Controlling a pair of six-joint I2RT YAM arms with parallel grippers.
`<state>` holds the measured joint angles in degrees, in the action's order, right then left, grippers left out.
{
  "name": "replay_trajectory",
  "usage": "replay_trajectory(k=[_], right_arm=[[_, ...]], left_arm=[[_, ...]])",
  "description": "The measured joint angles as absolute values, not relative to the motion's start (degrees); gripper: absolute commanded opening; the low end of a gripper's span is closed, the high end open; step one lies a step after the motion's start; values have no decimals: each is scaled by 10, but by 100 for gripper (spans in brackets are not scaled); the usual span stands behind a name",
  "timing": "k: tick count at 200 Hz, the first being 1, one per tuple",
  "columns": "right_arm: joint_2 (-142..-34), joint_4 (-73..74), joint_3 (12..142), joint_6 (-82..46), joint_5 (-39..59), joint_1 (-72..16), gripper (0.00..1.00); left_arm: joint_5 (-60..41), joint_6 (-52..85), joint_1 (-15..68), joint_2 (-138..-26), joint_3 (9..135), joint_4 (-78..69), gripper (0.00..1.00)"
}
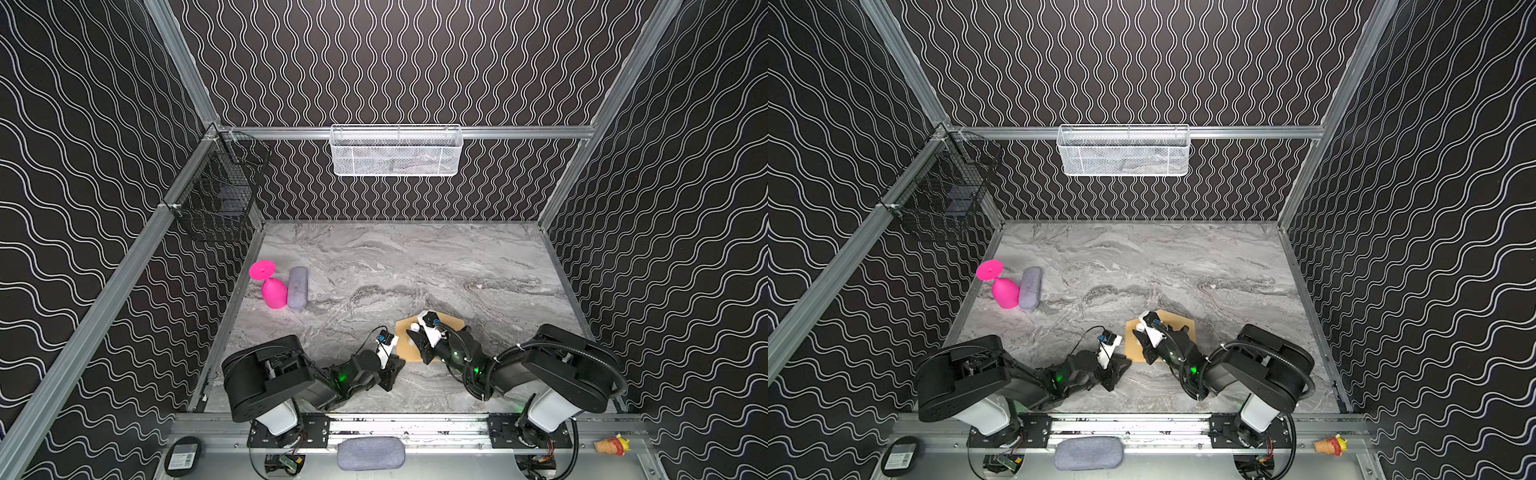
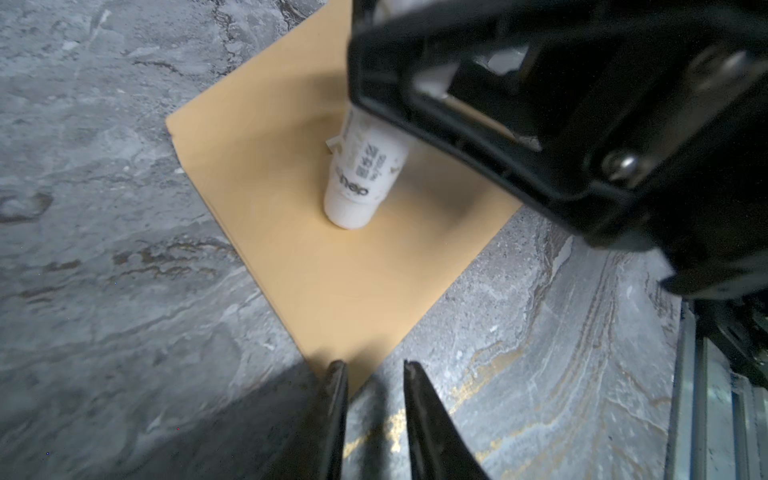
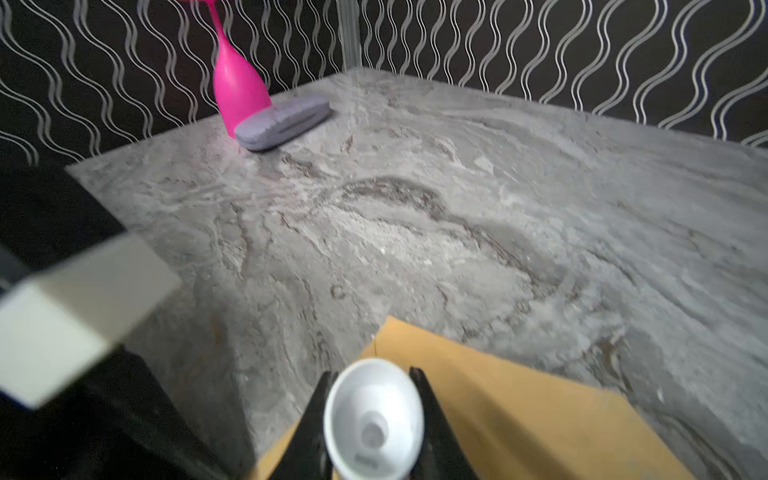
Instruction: Place the letter into the envelope and seal it
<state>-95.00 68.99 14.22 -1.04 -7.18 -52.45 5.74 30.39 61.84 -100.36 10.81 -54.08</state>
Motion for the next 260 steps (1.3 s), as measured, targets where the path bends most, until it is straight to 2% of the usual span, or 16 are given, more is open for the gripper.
replay_trajectory(k=[99, 138, 174, 221, 260], right_arm=[[-919, 704, 111, 1, -94, -471, 0], [-851, 685, 103, -1, -37, -469, 0], [-811, 633, 108, -4, 24, -464, 0], [-839, 609, 120, -10, 60, -465, 0], [-883, 647, 122, -43, 67, -485, 0]], left_arm=[[53, 313, 622, -1000, 107, -536, 30], [50, 313, 634, -973, 104, -508, 35], [45, 313, 642, -878, 100, -407, 37], [70, 310, 648, -717, 111, -270, 42], [82, 278, 648, -771, 154, -254, 37]])
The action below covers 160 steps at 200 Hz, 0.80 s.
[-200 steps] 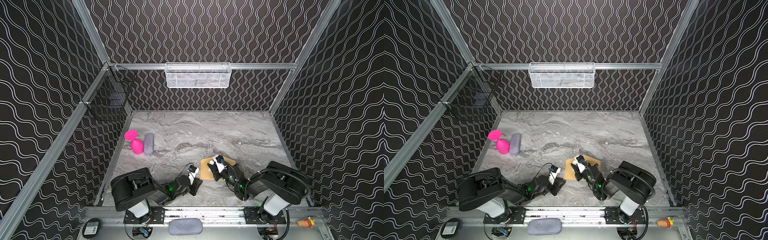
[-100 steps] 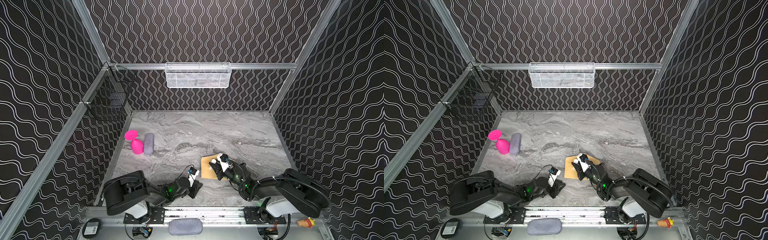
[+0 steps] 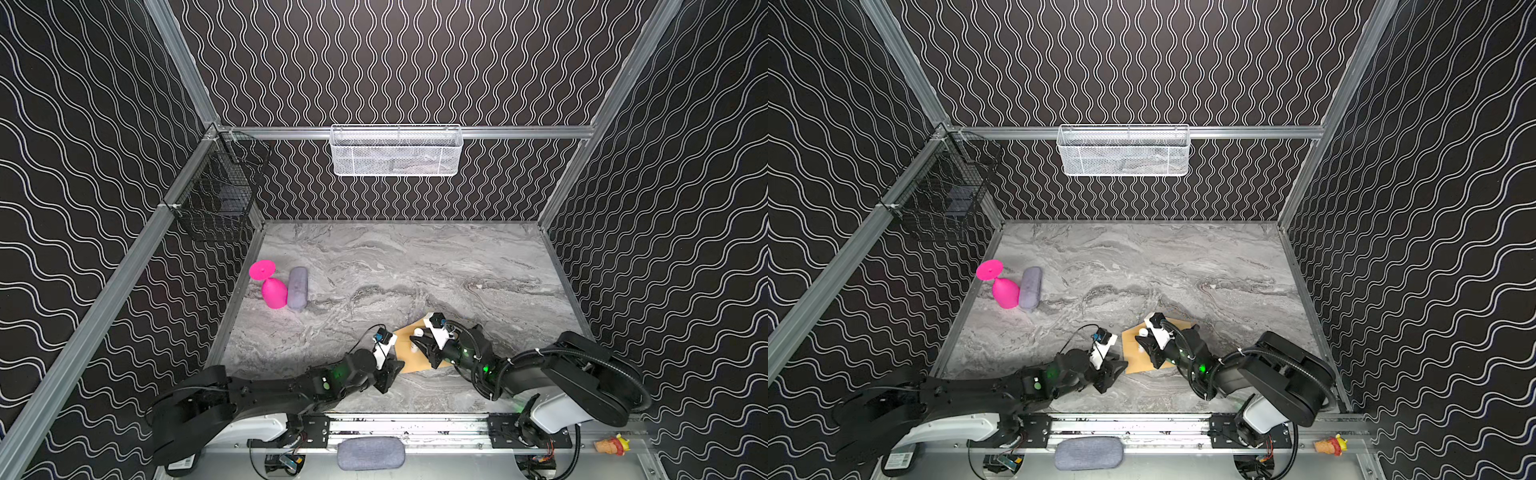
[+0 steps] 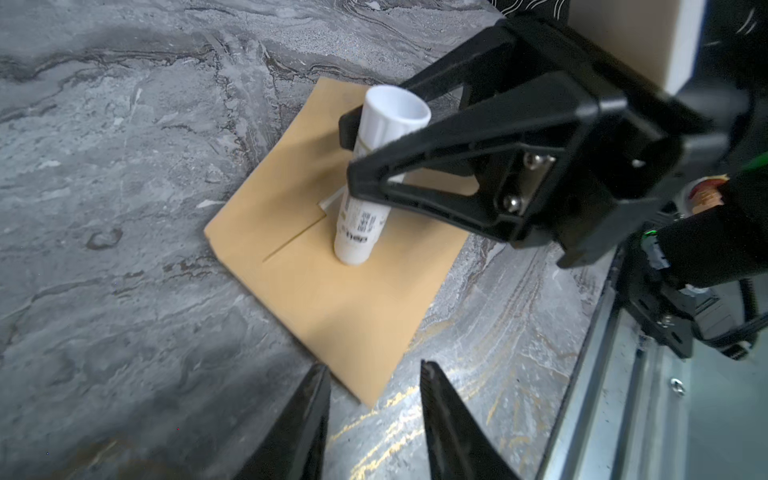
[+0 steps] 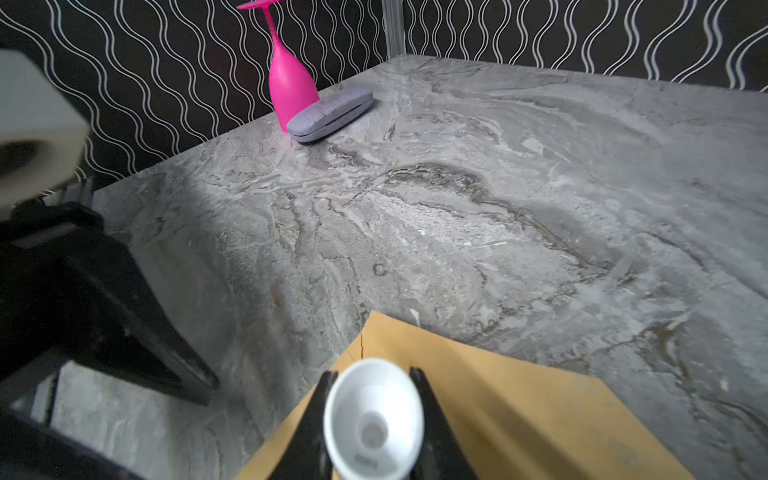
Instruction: Place the letter into the envelope and seal it
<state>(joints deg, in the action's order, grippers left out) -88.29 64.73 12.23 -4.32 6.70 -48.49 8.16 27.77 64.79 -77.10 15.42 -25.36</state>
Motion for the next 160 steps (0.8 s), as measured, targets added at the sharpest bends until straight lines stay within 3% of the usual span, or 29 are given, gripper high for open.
replay_trajectory(k=[52, 98, 127, 160], right_arm=[[-900, 684, 121, -71, 57, -497, 0], [-902, 696, 114, -82, 51, -498, 0], [-872, 696, 99, -84, 50, -498, 0], [-801, 679, 85, -85, 80, -480, 0]], left_arm=[[82, 247, 642, -903, 198, -291, 33], [75, 241, 639, -940, 195, -309, 34], [73, 241, 638, -920, 179, -311, 41], [69, 236, 637, -850, 192, -272, 61]])
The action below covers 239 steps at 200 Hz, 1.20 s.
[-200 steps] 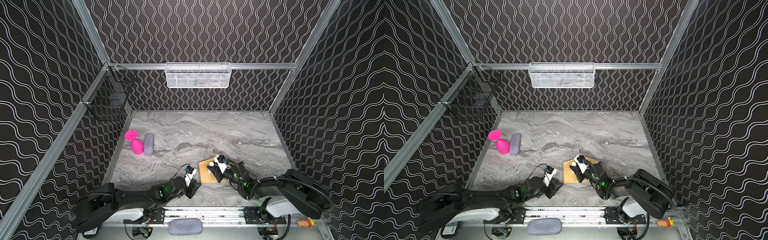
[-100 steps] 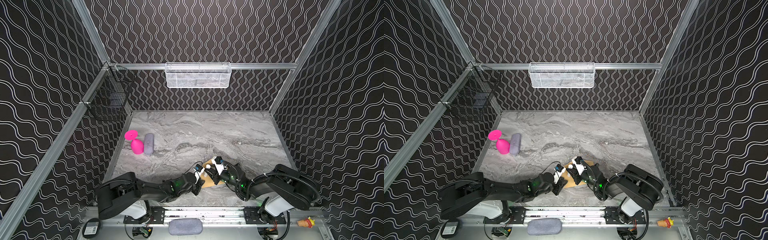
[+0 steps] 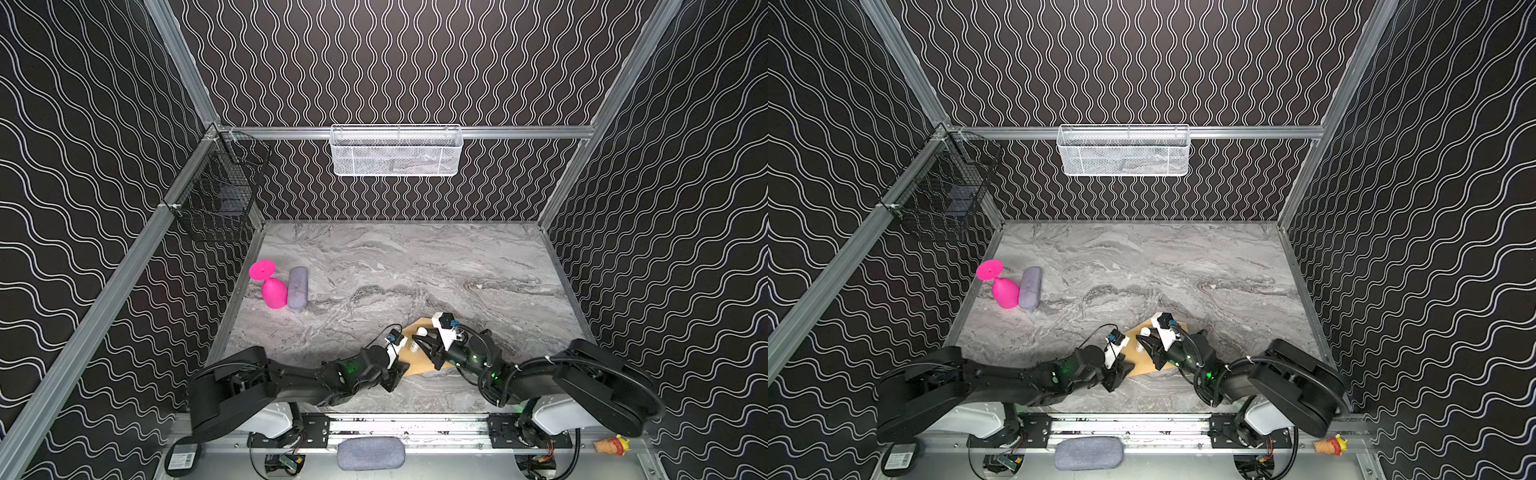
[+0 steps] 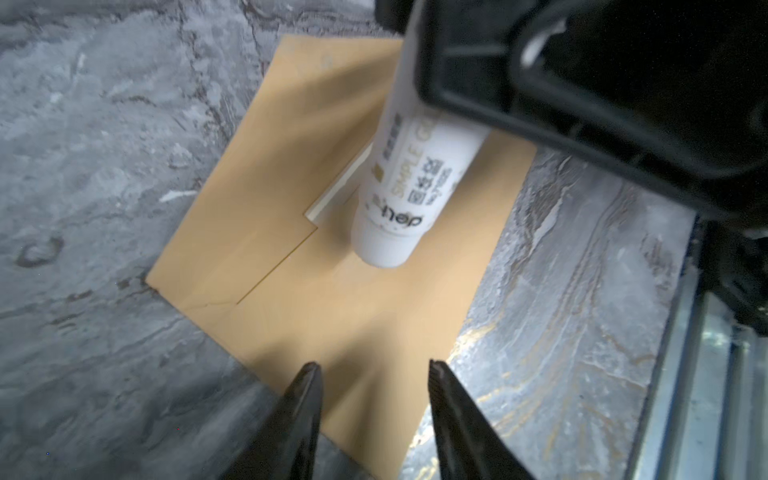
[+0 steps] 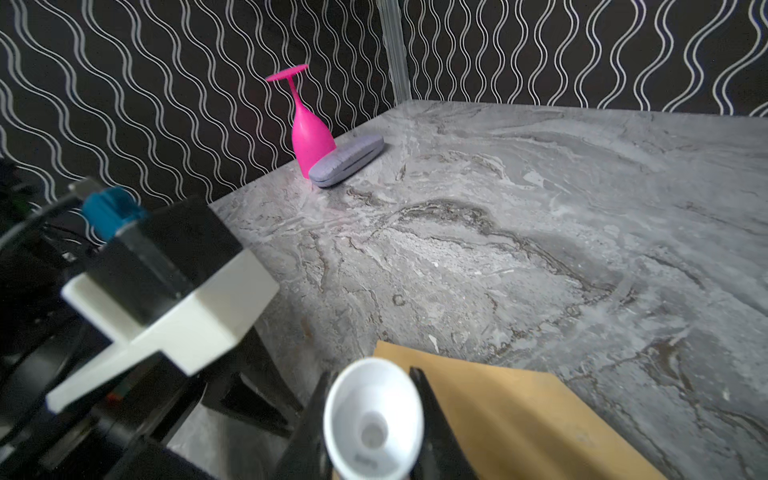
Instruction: Place the letter into the envelope and seal it
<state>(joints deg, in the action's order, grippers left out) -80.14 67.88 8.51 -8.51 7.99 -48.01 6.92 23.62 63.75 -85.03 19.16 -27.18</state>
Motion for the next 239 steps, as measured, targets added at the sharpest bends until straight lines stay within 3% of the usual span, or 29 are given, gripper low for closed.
replay_trajectory(k=[27, 81, 149, 239], right_arm=[[-735, 638, 85, -86, 133, -460, 0], [-601, 516, 94, -96, 221, -438, 0], [-559, 465, 112, -115, 288, -434, 0], [-582, 474, 130, -131, 303, -434, 0]], left_arm=[[67, 208, 637, -784, 212, -240, 70], [48, 129, 637, -713, 235, -183, 69], [18, 54, 637, -722, 247, -230, 64], [-4, 37, 638, -749, 274, -254, 35]])
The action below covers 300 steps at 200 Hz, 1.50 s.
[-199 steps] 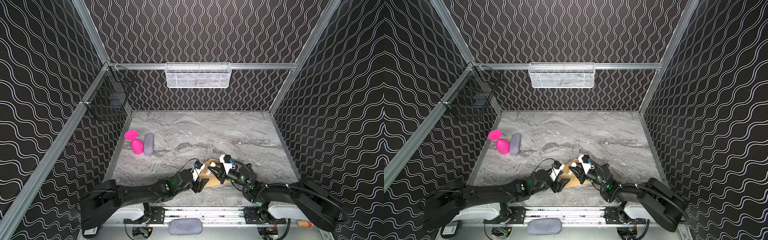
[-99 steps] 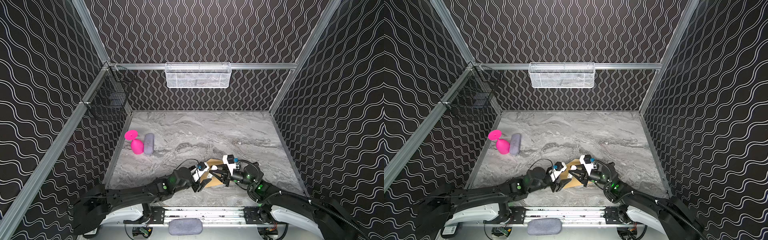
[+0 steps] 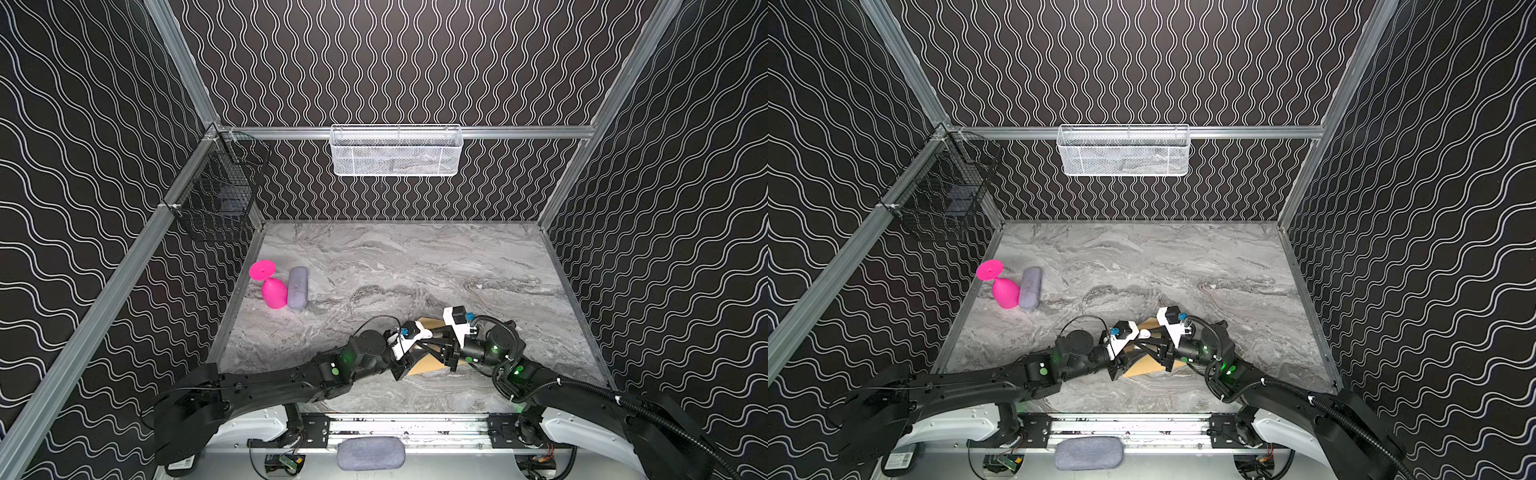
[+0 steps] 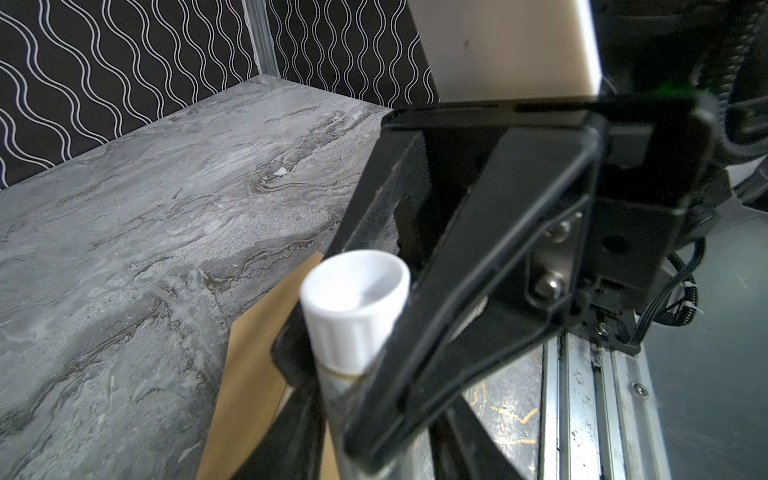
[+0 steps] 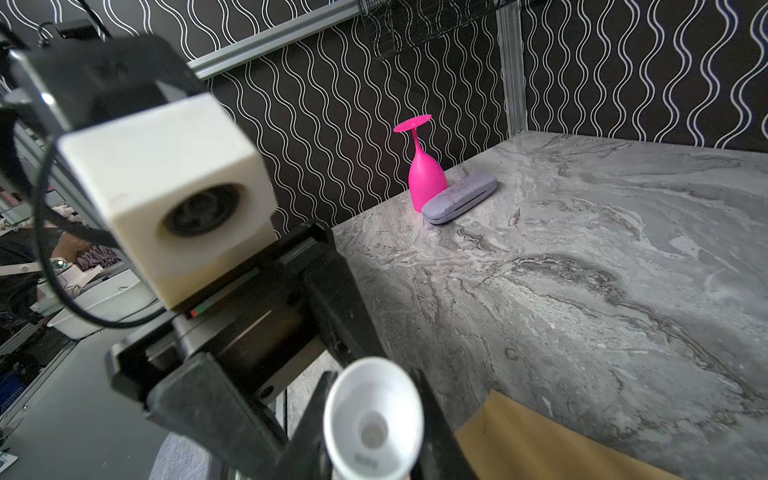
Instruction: Place the letter into the envelope and seal it
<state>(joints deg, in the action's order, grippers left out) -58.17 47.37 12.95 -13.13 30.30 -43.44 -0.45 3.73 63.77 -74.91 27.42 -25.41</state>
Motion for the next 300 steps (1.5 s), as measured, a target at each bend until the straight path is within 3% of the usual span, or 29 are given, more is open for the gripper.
replay_trajectory(k=[58, 75, 100, 125, 166, 221, 300], right_arm=[[-580, 480, 130, -130, 286, -434, 1], [-580, 476, 132, -130, 286, -434, 10], [-574, 458, 143, -128, 285, -434, 45], [-531, 381, 166, -133, 287, -435, 59], [-438, 106, 282, -186, 218, -430, 60], [-484, -236, 451, -311, 214, -401, 60], [-567, -319, 523, -339, 286, -405, 58]], left_arm=[[6, 32, 636, -755, 287, -242, 18], [9, 29, 636, -754, 292, -230, 13], [15, 19, 636, -747, 301, -212, 8], [24, -20, 637, -738, 311, -176, 6], [38, -91, 637, -715, 334, -118, 4], [43, -149, 637, -710, 361, -62, 3], [40, -156, 638, -699, 364, -41, 3]])
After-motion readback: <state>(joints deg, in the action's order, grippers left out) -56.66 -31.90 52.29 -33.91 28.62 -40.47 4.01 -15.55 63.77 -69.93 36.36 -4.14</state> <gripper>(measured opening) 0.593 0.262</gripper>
